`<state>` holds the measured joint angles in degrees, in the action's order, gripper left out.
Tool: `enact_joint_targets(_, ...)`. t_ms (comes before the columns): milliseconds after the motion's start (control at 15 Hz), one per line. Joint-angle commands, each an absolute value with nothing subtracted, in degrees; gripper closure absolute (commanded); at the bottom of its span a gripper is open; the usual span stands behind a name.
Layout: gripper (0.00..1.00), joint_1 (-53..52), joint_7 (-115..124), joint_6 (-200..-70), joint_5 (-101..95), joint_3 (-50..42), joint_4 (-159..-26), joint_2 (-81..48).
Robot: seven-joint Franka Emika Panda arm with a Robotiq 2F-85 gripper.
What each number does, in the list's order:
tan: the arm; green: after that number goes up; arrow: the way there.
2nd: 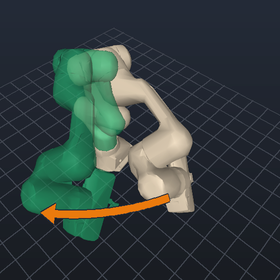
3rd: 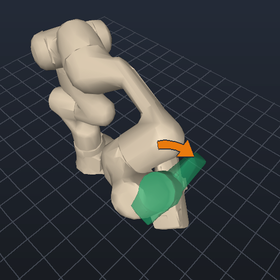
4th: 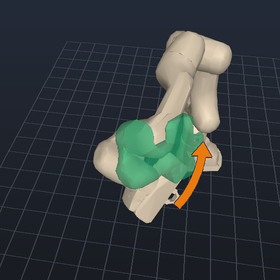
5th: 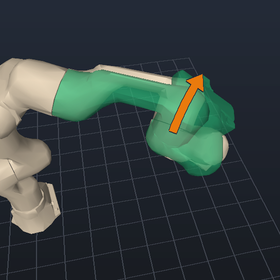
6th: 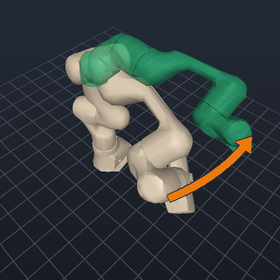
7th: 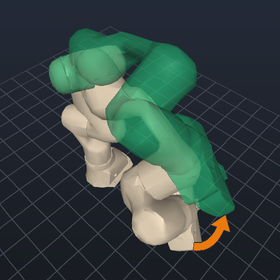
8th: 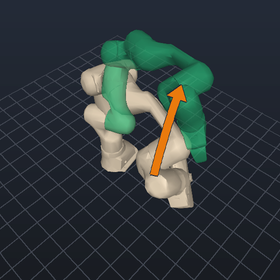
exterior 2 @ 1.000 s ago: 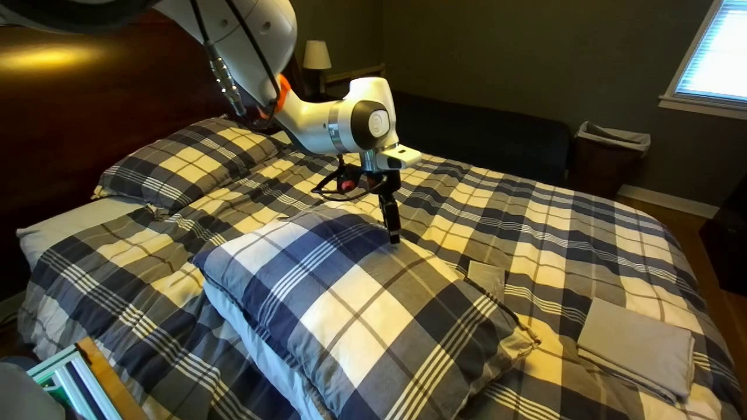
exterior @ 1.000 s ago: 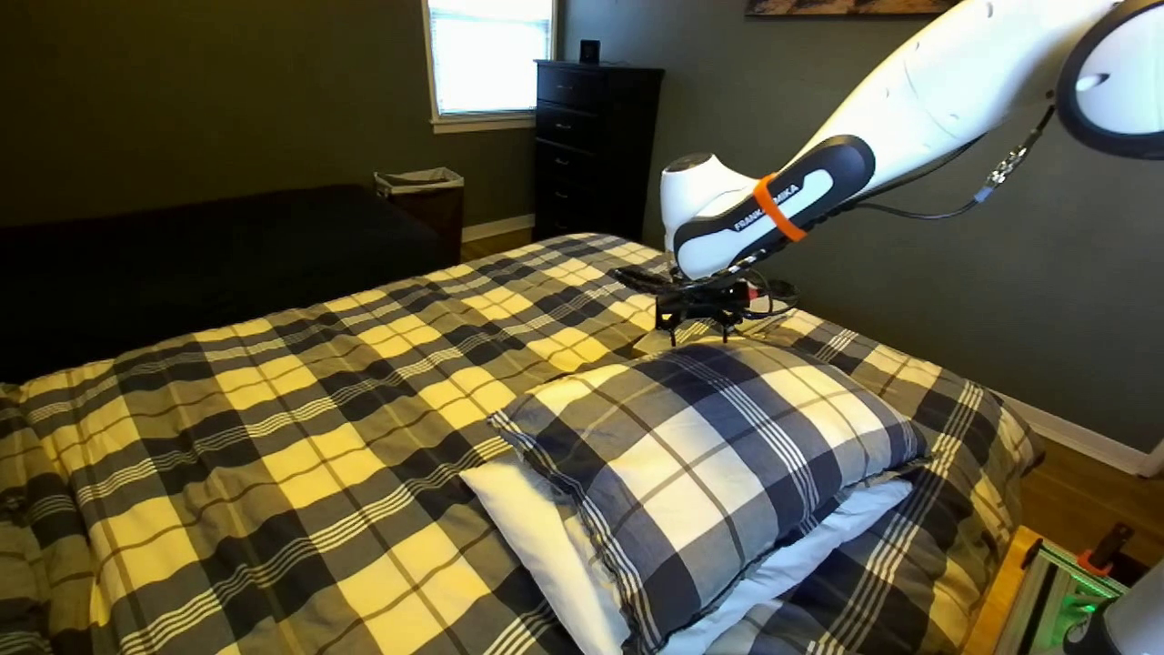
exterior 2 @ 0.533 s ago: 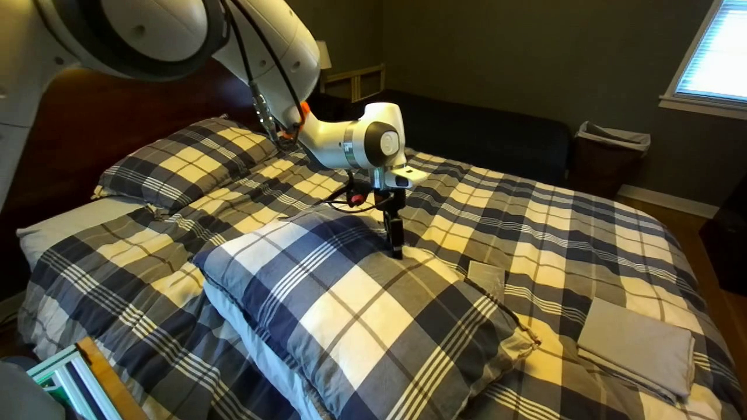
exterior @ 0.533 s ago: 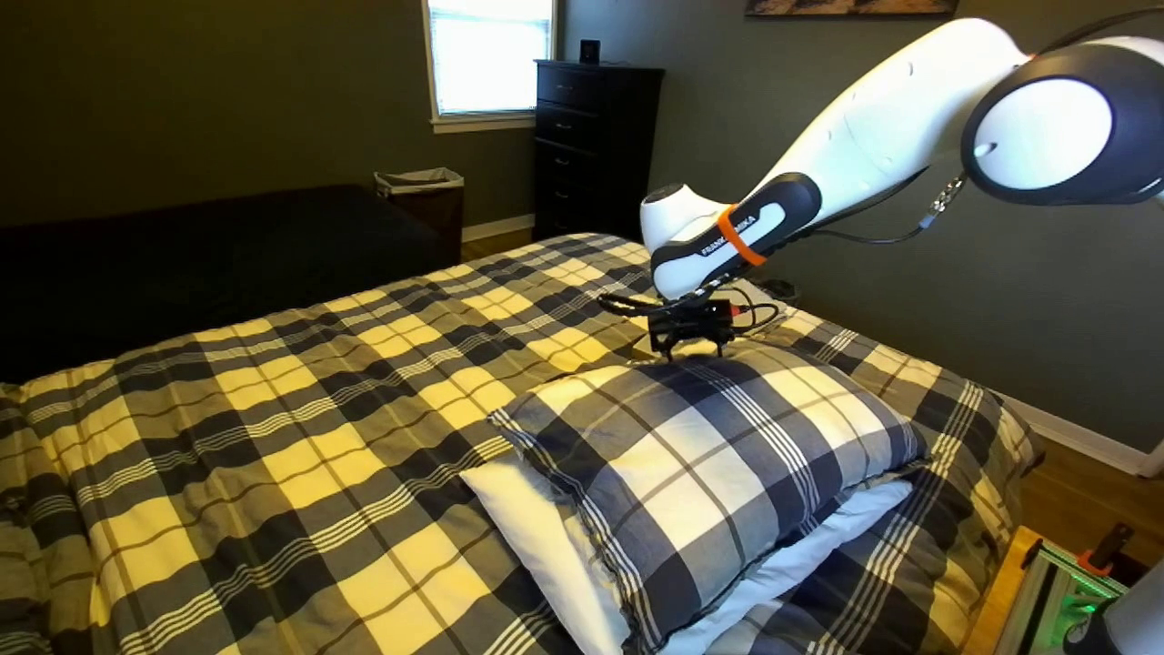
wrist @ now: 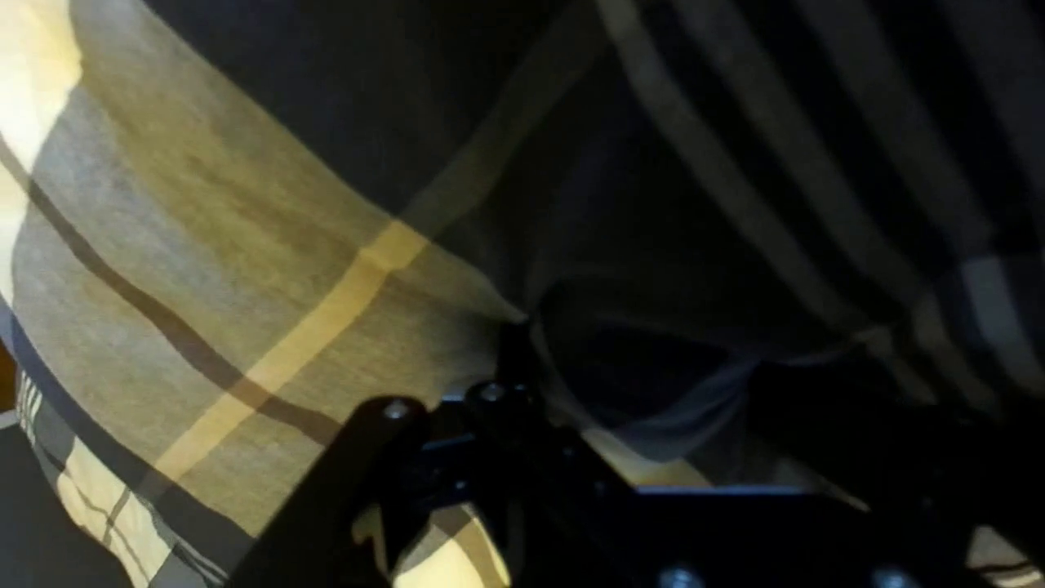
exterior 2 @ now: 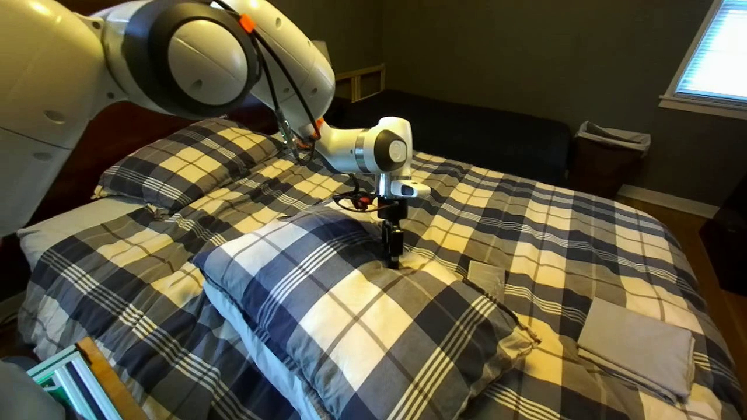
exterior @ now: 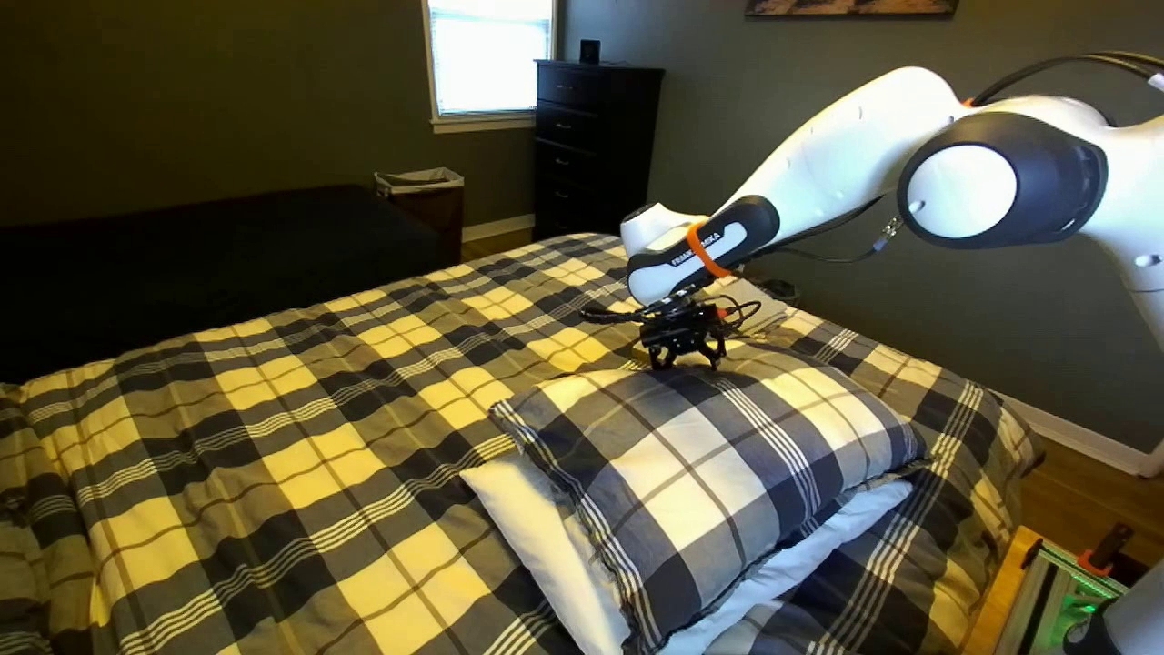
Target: Move the checked pillow to the right, remove the black remote from the white pillow and put it on the bed
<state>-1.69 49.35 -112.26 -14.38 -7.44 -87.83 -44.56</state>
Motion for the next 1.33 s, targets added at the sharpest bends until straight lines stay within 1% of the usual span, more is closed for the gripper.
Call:
enact_joint_targets(0,0.63,-2.51,48.99,-112.07,-13.52,-9.12,-84.97,-46.96)
enact_joint_targets(267,0.95,-2.94,49.38,-112.23,-14.13,-10.14,-86.33,-45.54)
enact_joint_targets(333,0.99,-2.68,48.57,-112.19,-13.59,-9.86,-87.12,-44.71)
enact_joint_targets(533,1.0,-2.22,46.2,-113.21,-13.4,-9.51,-90.41,-41.31)
enact_joint_targets(600,0.99,-2.09,45.43,-113.42,-13.42,-9.57,-91.46,-40.03)
enact_joint_targets(1267,0.99,-0.14,46.11,-118.69,-14.3,-11.51,-106.28,-18.15)
